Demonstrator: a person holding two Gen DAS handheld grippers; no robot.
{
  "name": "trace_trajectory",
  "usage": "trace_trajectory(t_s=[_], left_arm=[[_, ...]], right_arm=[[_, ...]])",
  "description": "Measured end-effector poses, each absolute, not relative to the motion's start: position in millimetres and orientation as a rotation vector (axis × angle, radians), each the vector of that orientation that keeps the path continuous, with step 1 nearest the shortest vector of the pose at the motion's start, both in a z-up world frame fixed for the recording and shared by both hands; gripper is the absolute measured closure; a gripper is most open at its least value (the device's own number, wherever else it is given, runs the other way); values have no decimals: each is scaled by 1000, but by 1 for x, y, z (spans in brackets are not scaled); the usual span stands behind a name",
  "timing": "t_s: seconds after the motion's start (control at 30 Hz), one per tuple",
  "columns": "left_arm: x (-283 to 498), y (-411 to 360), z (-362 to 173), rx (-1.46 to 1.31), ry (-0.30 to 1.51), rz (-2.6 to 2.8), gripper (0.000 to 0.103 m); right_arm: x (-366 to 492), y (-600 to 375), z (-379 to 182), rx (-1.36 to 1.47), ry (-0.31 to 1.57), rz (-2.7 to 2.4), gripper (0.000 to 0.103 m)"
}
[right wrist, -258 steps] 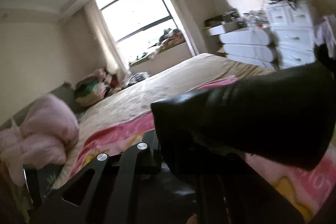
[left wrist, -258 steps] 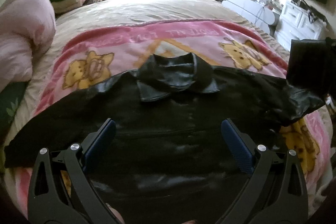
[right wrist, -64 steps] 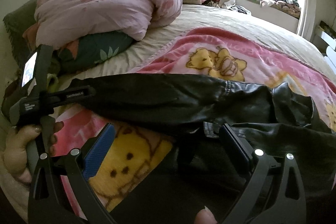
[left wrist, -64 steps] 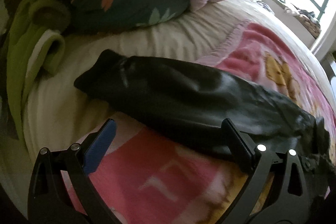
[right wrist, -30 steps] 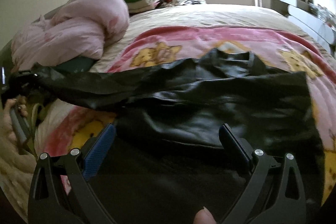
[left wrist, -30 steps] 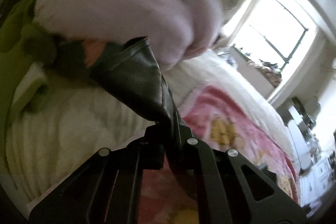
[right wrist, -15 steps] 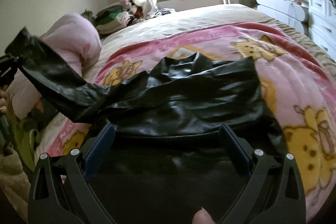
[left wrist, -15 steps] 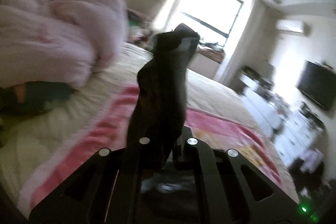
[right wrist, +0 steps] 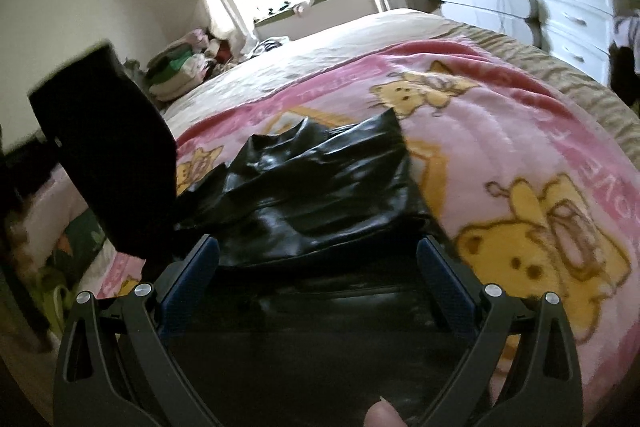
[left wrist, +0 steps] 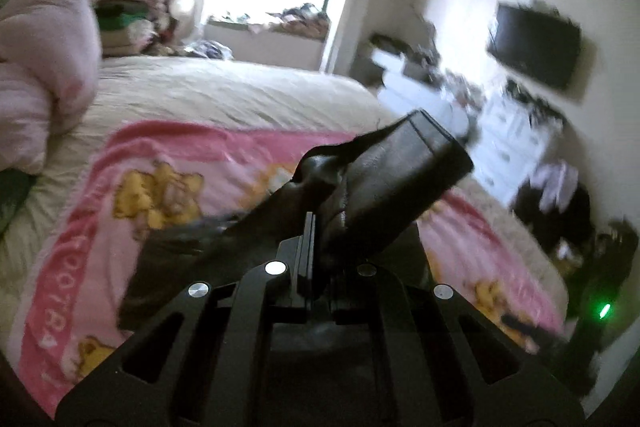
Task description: Fold large clothes
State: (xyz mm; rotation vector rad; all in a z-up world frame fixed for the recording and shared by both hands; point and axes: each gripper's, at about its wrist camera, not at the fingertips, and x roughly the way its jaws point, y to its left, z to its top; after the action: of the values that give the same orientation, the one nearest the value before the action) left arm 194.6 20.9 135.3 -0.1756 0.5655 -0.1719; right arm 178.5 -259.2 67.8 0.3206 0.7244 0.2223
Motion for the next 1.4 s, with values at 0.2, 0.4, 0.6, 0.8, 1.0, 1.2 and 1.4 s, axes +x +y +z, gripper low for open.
trace_trajectory(t_s=[0.2, 0.4, 0.6, 0.8, 1.0, 1.2, 1.4], left_arm=[[209, -26, 83, -45, 686, -221, 101], [209, -62, 32, 117, 783, -228, 97], [200, -86, -5, 306, 835, -161, 36], [181, -86, -24, 362, 884, -224, 14], [157, -53, -6, 209, 896, -327, 9], [188, 24, 36, -15, 822, -196, 9], [234, 118, 67, -259, 743, 48, 9]], right_arm=[[176, -285, 70, 359, 704, 175, 5], [177, -300, 64, 392, 713, 152, 5], [185, -304, 55, 420, 737, 148, 5], [199, -297, 46, 457, 777, 189, 5], [224, -269, 18, 530, 913, 310, 5], [247, -235, -9, 644, 989, 353, 24], [266, -223, -14, 679, 999, 296, 41]])
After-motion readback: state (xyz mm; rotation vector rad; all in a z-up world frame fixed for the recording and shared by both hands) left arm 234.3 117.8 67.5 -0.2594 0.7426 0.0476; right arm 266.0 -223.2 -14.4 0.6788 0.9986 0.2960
